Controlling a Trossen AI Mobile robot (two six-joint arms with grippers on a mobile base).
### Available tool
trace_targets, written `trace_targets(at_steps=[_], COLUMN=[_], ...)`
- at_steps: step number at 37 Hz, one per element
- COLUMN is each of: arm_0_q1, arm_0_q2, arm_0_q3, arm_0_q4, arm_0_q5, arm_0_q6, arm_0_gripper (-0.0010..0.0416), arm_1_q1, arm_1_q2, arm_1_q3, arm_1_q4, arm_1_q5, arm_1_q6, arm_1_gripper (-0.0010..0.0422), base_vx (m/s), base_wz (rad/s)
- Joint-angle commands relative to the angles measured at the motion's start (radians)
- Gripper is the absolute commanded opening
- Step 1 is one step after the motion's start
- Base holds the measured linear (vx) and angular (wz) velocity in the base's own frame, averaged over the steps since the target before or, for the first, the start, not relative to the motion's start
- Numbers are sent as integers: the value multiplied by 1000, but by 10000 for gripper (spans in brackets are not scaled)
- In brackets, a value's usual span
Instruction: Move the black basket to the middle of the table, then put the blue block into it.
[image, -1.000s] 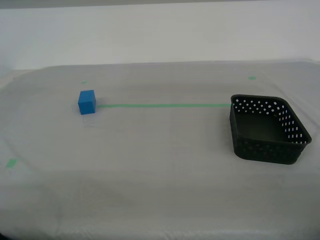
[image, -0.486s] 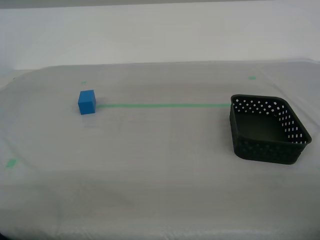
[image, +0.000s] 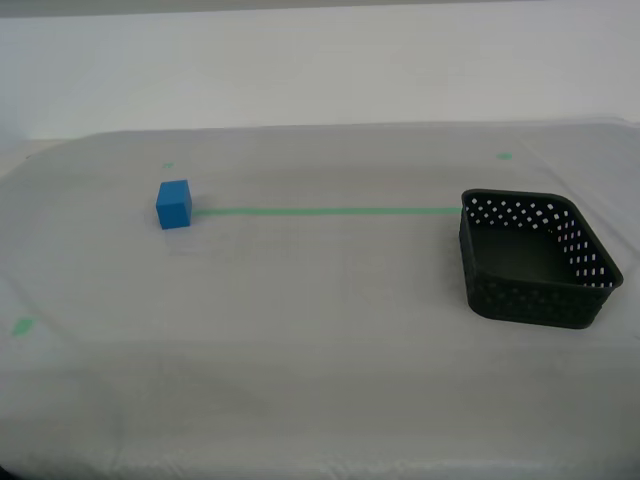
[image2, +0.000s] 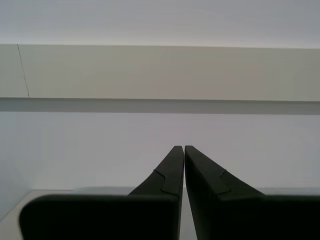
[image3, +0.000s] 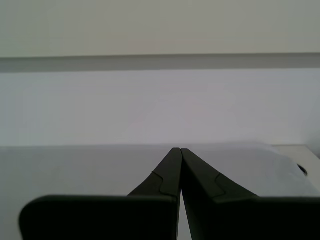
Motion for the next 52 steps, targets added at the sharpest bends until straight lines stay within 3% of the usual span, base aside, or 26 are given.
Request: trace_targets(at_steps=[1, 13, 34, 46, 52], arm_0_q1=[0, 0, 0, 0, 0], arm_0_q2=[0, 0, 0, 0, 0], arm_0_q3=[43, 196, 455, 517, 539], arm_0_q4=[-110, -502, -995, -1282, -1400], arm_0_q5=[-2, -4, -8, -60, -60], arm_0_q6=[5, 71, 181, 185, 217], arm_0_gripper=[0, 0, 0, 0, 0], arm_1_q1=[0, 0, 0, 0, 0], arm_1_q2=[0, 0, 0, 0, 0], arm_1_q3=[0, 0, 0, 0, 0], arm_1_q4=[3, 3, 3, 3, 3], arm_1_q5=[-1, -1, -1, -1, -1], arm_1_q6=[2, 2, 2, 2, 2], arm_1_gripper=[0, 0, 0, 0, 0], base_vx=[0, 0, 0, 0, 0], base_wz=[0, 0, 0, 0, 0])
